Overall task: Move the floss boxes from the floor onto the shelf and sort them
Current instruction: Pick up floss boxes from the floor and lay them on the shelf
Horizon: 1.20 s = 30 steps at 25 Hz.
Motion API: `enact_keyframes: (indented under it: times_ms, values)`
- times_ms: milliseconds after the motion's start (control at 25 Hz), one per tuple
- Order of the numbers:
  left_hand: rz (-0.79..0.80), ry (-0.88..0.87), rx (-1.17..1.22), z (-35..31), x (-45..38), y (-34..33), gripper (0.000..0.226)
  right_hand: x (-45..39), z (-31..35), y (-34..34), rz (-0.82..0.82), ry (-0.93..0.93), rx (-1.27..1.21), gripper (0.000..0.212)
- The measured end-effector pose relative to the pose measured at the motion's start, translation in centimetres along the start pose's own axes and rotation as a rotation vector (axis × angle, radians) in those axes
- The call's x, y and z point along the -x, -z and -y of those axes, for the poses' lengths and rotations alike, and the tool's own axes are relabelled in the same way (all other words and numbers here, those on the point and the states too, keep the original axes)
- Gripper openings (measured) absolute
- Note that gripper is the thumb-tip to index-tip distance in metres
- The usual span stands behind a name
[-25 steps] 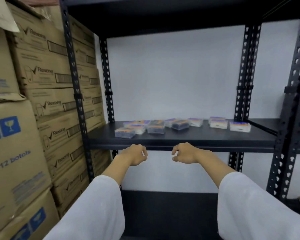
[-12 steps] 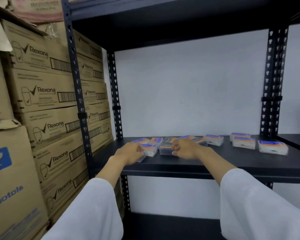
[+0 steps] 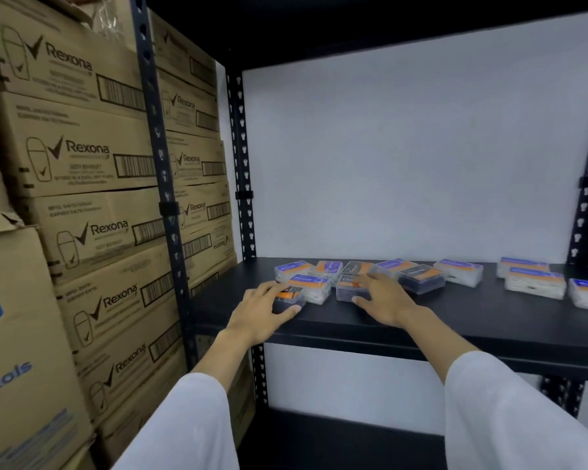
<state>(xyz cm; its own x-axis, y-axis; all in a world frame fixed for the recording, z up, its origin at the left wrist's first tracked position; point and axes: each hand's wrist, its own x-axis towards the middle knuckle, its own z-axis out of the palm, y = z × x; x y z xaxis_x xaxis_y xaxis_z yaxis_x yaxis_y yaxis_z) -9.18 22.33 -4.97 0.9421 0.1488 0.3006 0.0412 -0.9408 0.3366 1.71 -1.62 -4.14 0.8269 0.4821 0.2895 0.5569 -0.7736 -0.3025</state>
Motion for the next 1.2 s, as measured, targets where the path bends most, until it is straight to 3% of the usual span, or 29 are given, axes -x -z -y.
enact_keyframes:
  times_ms: [200, 440, 520, 680, 1200]
  values:
    - [-0.096, 0.038, 0.052, -0.8, 0.8, -0.7, 0.07, 1.1, -0.4, 0.3, -0.024, 0.029, -0.084, 0.041]
    - [-0.266, -0.066, -0.168, -1.4, 1.6, -0.8, 0.066, 2.3, -0.6, 1.4, -0.026, 0.032, -0.088, 0.025]
    - [-0.216, -0.089, -0.089, -1.5, 1.4, -0.5, 0.062, 2.2, -0.4, 1.6, -0.034, 0.026, -0.155, 0.02]
    - [-0.008, -0.087, 0.236, -1.6, 1.5, -0.4, 0.051, 2.3, -0.2, 1.3, 0.028, 0.024, -0.231, 0.029]
    - [0.01, -0.107, 0.158, -4.0, 9.4, -1.7, 0.057, 11.7, 0.1, 3.4, -0.012, 0.017, -0.207, 0.047]
